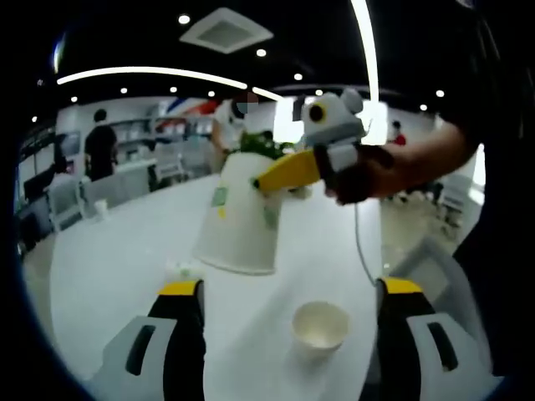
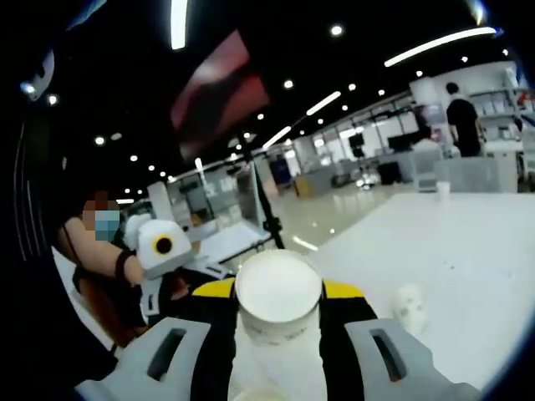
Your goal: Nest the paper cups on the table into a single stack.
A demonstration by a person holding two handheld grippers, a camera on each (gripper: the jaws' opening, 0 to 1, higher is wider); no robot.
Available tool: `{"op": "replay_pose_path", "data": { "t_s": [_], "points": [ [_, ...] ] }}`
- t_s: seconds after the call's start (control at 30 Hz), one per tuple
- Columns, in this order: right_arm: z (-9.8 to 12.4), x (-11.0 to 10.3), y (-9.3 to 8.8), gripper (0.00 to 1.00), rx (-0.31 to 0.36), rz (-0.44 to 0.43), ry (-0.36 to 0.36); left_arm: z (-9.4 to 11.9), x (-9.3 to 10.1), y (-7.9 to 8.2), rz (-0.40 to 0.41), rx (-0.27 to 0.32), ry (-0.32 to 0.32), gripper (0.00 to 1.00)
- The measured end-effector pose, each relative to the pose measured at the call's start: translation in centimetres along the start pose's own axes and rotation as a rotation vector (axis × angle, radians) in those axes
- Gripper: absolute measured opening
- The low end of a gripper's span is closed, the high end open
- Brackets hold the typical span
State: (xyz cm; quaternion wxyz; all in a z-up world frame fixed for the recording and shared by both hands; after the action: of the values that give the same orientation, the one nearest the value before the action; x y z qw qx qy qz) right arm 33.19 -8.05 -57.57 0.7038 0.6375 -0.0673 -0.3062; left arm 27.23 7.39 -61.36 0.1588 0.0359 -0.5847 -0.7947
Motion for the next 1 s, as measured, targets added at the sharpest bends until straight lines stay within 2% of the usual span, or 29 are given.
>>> {"op": "replay_pose_path", "data": {
  "t_s": [0.23,0.5,1.0],
  "points": [
    [-0.3,-0.5,-0.6,0.35,-0.011,-0.008,0.024,0.0,0.3,0.1,0.006,0.006,-0.004,0.82],
    [0.0,-0.5,-0.9,0.35,-0.03,-0.017,0.035,0.6,0.0,0.6,0.025,0.055,0.016,0.78],
    [0.4,-0.7,-1.9,0.35,-0.07,-0.013,0.051,1.6,-0.3,1.2,0.042,0.098,0.025,0.64]
  ]
}}
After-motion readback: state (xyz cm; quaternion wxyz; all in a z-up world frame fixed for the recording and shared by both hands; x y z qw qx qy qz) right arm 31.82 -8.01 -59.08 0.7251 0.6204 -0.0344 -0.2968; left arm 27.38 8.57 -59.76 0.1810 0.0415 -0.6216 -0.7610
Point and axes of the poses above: the point that each gripper's makers call its tool centre point, and the gripper's own axes: z roughly backward along the fingers, x roughly to its right, y roughly out of its top, the point moved 8 cm from there along z, roughly backward along the fingers, and after that the axes turned 8 degrees about -y, right-handed, at the moved point
